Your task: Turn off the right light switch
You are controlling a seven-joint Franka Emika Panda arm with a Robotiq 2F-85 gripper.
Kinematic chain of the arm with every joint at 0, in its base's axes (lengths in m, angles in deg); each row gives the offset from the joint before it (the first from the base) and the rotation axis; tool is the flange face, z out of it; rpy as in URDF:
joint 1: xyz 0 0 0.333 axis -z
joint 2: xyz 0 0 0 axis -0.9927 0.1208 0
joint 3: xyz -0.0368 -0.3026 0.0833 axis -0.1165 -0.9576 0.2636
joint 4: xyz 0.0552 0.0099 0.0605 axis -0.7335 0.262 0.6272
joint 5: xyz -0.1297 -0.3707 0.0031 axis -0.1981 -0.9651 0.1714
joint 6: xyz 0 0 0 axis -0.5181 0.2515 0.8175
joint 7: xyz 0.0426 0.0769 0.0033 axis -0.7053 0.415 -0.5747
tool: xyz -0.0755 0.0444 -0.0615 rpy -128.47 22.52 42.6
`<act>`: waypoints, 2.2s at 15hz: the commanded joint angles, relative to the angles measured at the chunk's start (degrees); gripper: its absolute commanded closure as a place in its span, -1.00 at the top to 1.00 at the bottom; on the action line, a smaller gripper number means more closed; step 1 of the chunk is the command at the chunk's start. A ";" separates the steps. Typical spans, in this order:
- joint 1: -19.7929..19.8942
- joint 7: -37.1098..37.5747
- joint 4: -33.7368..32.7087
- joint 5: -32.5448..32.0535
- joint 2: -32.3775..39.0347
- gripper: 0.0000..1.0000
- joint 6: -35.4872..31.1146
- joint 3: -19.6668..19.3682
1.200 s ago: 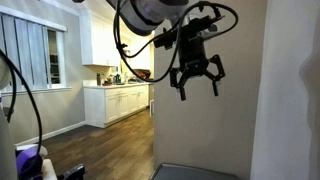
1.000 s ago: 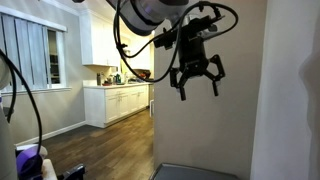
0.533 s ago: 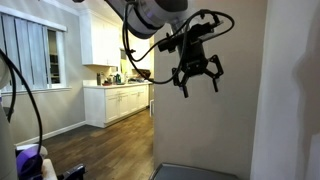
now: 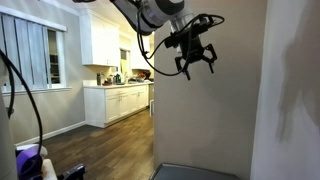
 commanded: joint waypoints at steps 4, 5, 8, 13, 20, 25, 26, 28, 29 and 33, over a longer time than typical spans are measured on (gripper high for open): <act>-3.54 -7.79 -3.87 7.16 -1.91 -0.02 -2.62 0.69; -4.15 -8.67 -4.43 7.99 -2.00 -0.17 -2.58 0.73; -6.04 -10.64 -6.25 9.86 -2.25 -0.54 -2.70 1.39; -7.16 -9.65 -8.14 9.22 -1.32 -1.00 -6.29 2.37; -8.64 -9.81 -11.41 10.85 0.20 -1.00 -10.45 2.90; -7.83 -7.30 -14.06 8.60 2.78 -1.00 -14.16 4.01; -7.65 -7.33 -14.55 8.65 3.44 -1.00 -14.64 3.95; -7.19 -7.24 -15.44 8.69 4.73 -1.00 -15.70 3.88; -6.82 -6.83 -15.96 8.35 5.37 -1.00 -16.22 3.97; -5.81 -5.85 -16.36 6.76 5.88 -1.00 -16.27 4.33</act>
